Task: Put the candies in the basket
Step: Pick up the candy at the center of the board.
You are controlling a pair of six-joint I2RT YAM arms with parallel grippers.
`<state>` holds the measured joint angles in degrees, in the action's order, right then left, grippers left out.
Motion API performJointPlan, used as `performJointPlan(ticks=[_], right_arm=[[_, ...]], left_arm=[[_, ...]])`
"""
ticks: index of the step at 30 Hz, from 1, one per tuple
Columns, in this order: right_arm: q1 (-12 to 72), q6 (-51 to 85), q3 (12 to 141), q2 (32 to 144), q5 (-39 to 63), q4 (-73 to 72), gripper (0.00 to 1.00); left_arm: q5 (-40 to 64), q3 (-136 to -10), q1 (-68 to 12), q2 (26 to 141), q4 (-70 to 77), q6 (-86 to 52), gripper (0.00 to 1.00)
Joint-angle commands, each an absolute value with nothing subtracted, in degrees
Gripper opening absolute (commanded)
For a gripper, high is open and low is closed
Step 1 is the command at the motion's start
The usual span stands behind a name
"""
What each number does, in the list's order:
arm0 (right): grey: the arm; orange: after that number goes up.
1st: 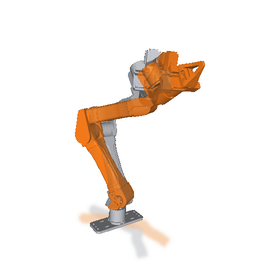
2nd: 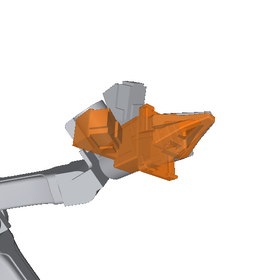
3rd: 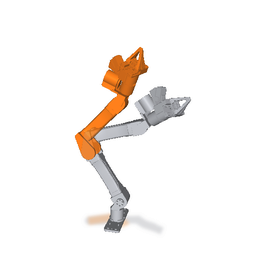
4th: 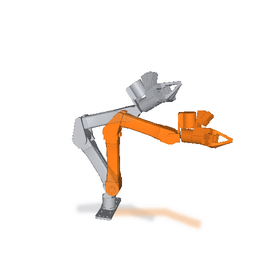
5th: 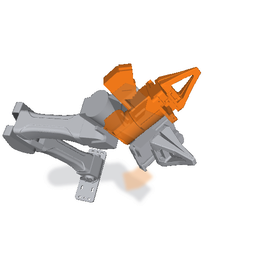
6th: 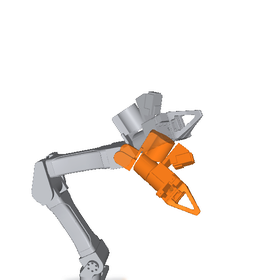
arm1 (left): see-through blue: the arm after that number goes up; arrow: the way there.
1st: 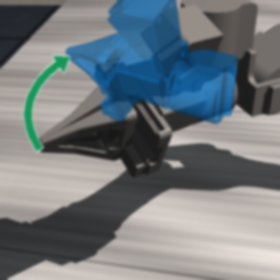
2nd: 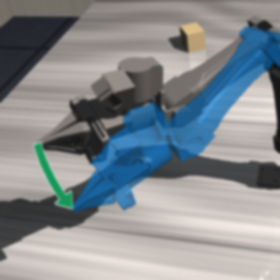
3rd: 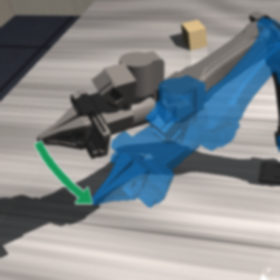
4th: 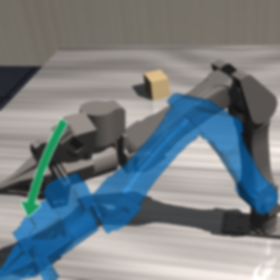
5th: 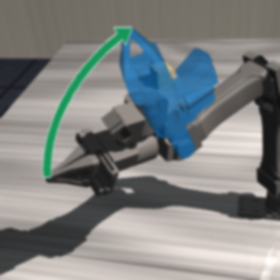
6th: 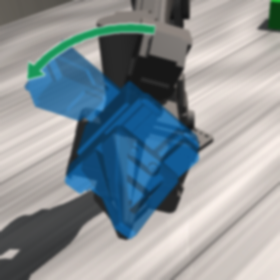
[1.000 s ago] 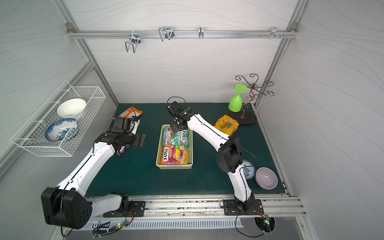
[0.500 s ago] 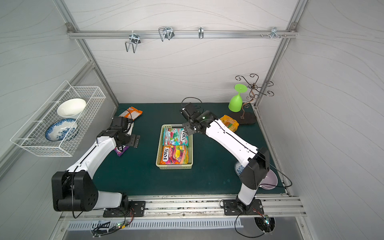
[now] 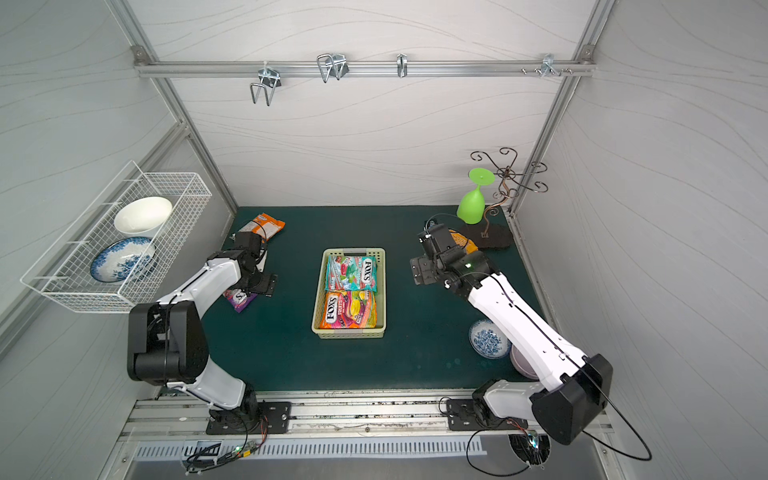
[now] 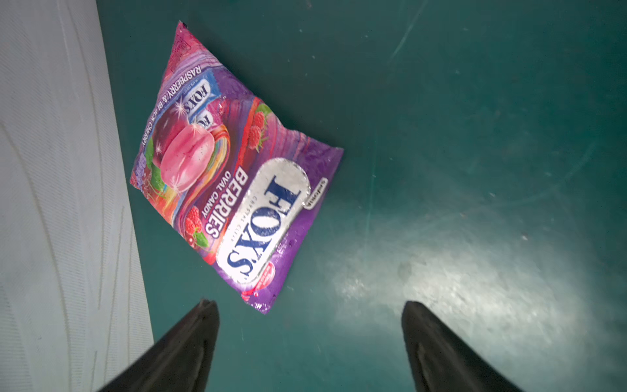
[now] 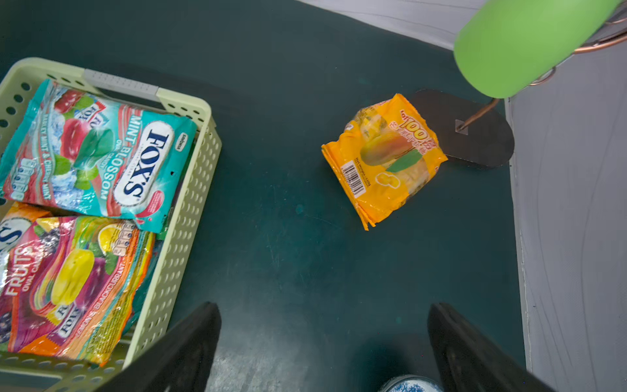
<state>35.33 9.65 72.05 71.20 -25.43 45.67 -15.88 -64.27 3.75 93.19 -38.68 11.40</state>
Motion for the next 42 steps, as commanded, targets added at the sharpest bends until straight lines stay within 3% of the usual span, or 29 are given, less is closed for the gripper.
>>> performJointPlan(ticks=[1,12,20,28,33,42], right_arm=[[34.00,7.76,68.10,68.11,-24.07,40.90,0.99],[32.89,6.07,64.68,64.95,-23.67,38.91,0.99],[32.75,5.72,64.39,65.18,-23.97,38.70,0.99],[32.73,5.58,64.15,64.18,-24.44,38.66,0.99],[32.74,5.73,62.89,63.18,-23.58,37.83,0.99],[32.71,5.21,63.40,64.08,-23.93,38.36,0.99]], left_arm=[[-18.76,-68.36,4.13,96.50,-40.30,11.60,0.86],[-27.09,-72.73,4.19,106.77,-39.73,13.96,0.78],[-27.69,-75.54,4.68,111.73,-40.54,14.39,0.70],[-27.42,-77.13,5.62,115.54,-40.83,14.41,0.44],[-25.40,-79.44,5.67,116.45,-43.78,13.51,0.00],[-19.10,-79.79,5.71,110.26,-47.54,10.08,0.00]])
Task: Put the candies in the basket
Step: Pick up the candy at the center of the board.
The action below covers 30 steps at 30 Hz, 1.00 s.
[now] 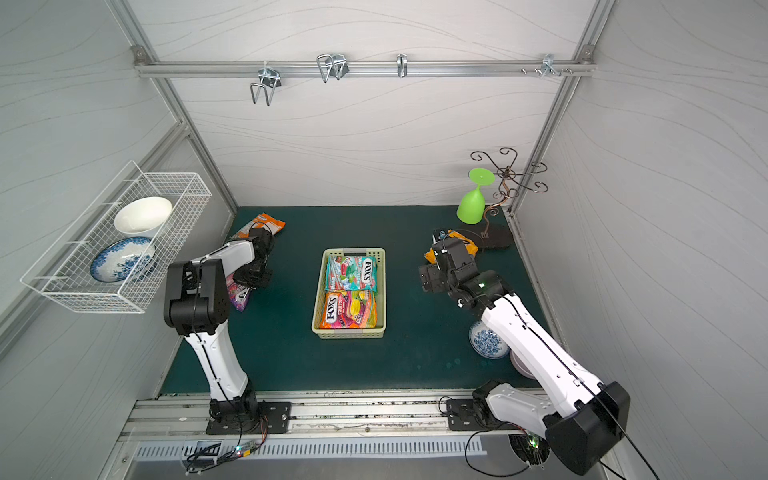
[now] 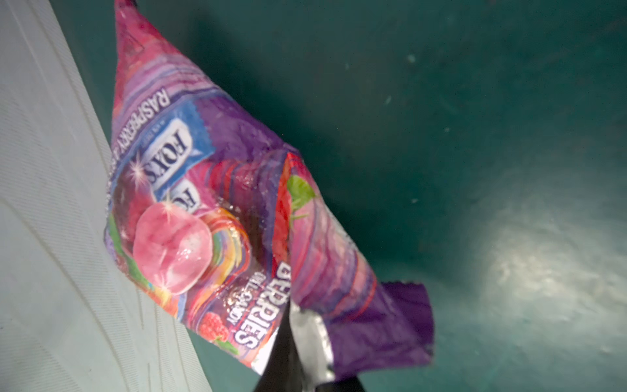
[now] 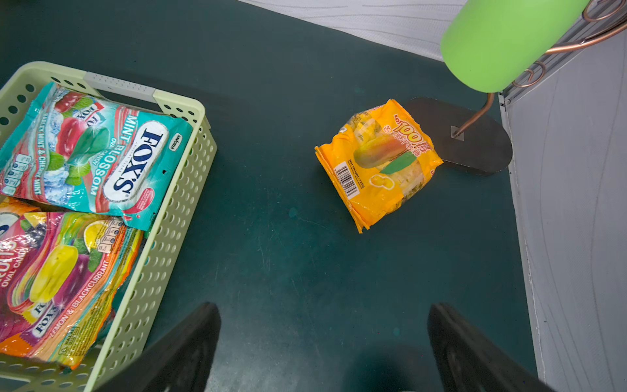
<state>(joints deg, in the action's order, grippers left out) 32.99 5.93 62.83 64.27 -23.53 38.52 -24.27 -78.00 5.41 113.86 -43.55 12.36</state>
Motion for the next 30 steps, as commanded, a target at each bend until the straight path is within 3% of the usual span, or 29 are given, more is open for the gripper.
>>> performJointPlan(ticks=[1,15,30], right_arm=[[32.77,5.19,63.70,64.37,-24.25,38.65,0.99],[32.73,4.78,62.52,64.93,-23.86,37.57,0.99],[32.14,5.05,61.90,66.15,-22.97,36.76,0.99]], left_arm=[[-18.38,-79.40,5.66,109.01,-47.50,9.81,0.00],[-4.67,-78.84,5.14,93.22,-50.76,9.26,0.00],[9.94,-71.15,-0.37,74.12,-32.99,34.78,0.00]])
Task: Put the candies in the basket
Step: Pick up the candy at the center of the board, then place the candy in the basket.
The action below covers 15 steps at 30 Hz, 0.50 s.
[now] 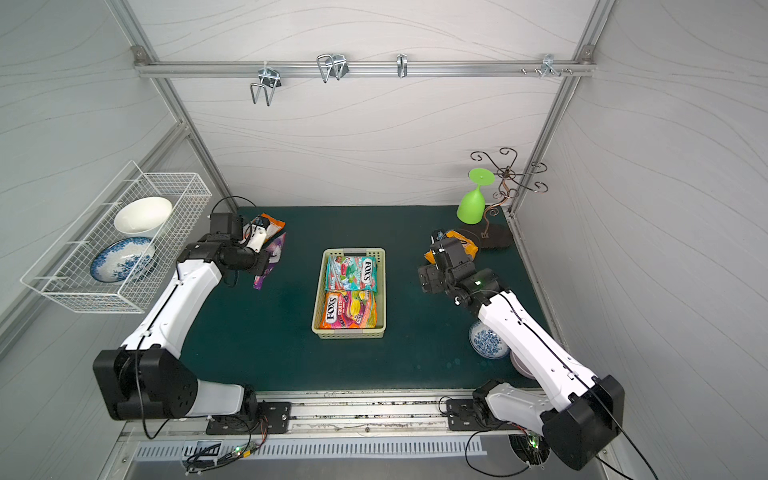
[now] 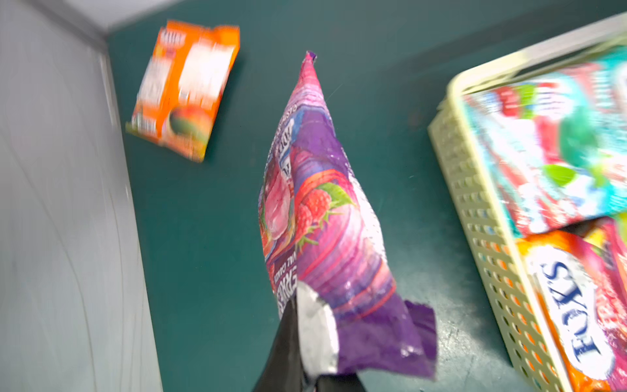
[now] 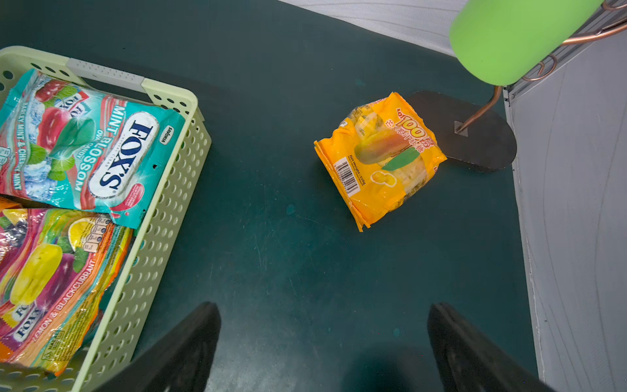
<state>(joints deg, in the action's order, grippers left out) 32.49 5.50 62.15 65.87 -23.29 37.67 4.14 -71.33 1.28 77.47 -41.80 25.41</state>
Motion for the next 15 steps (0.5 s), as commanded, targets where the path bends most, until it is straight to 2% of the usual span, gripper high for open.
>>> performJointPlan(ticks=[1,15], right_arm=[[32.01,5.01,62.36,66.45,-23.44,37.23,0.99],[31.68,5.13,61.36,65.79,-22.87,36.63,0.99]], left_arm=[[10.77,-71.17,-1.12,73.39,-32.54,37.31,0.00],[26.29,-77.27,-5.17,75.67,-38.58,54.67,0.00]])
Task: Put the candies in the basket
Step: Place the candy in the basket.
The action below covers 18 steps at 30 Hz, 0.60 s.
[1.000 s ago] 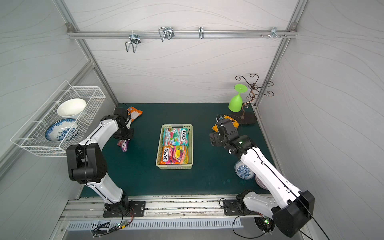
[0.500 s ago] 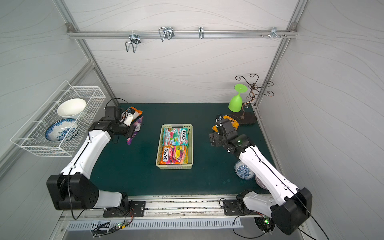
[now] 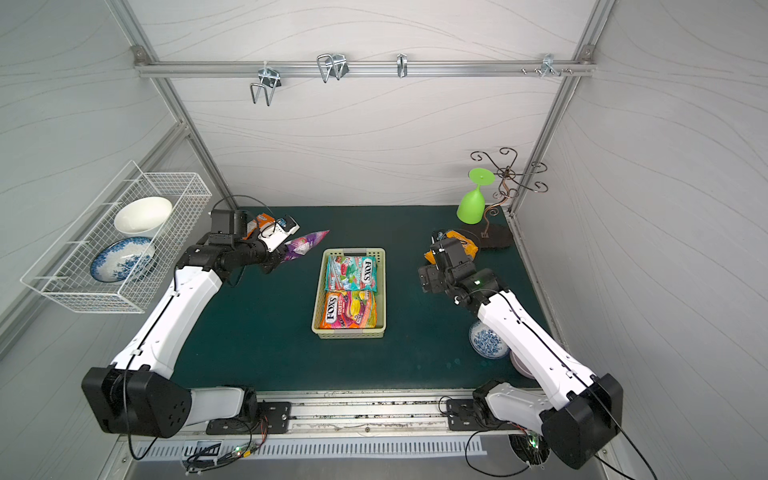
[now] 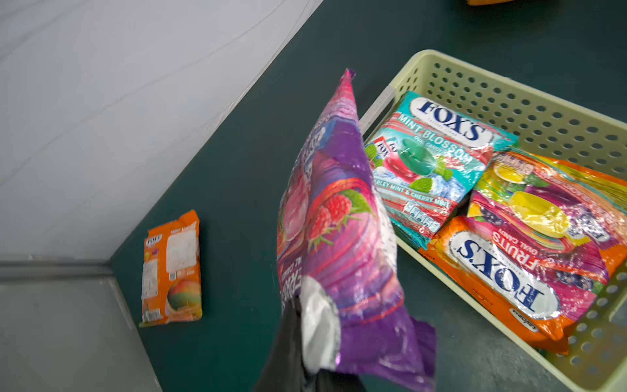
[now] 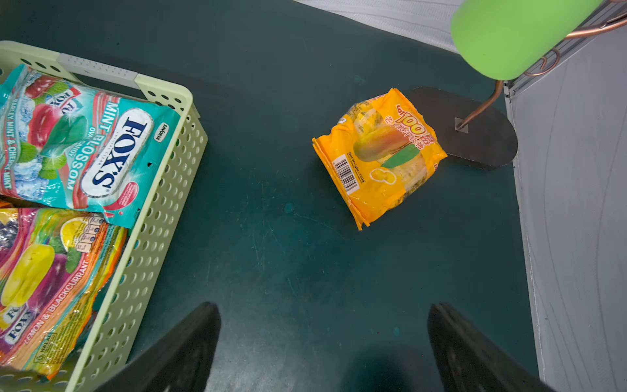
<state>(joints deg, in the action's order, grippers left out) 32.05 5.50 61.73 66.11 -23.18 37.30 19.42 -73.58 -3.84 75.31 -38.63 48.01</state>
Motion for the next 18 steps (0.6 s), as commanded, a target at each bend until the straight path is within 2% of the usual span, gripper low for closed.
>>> performJointPlan(ticks=[1,11,18], right_arm=[[31.66,4.92,61.80,66.19,-23.30,37.01,0.99],[31.49,5.07,62.40,67.01,-23.60,37.73,0.99],[31.44,4.88,62.48,67.62,-23.73,37.95,0.99]], left_arm=[[26.63,-77.58,-6.06,75.76,-39.14,55.46,0.00],[30.22,-75.56,-15.98,76.79,-43.89,70.77,0.00],[30.56,-73.89,-20.15,77.93,-44.99,77.61,0.00]])
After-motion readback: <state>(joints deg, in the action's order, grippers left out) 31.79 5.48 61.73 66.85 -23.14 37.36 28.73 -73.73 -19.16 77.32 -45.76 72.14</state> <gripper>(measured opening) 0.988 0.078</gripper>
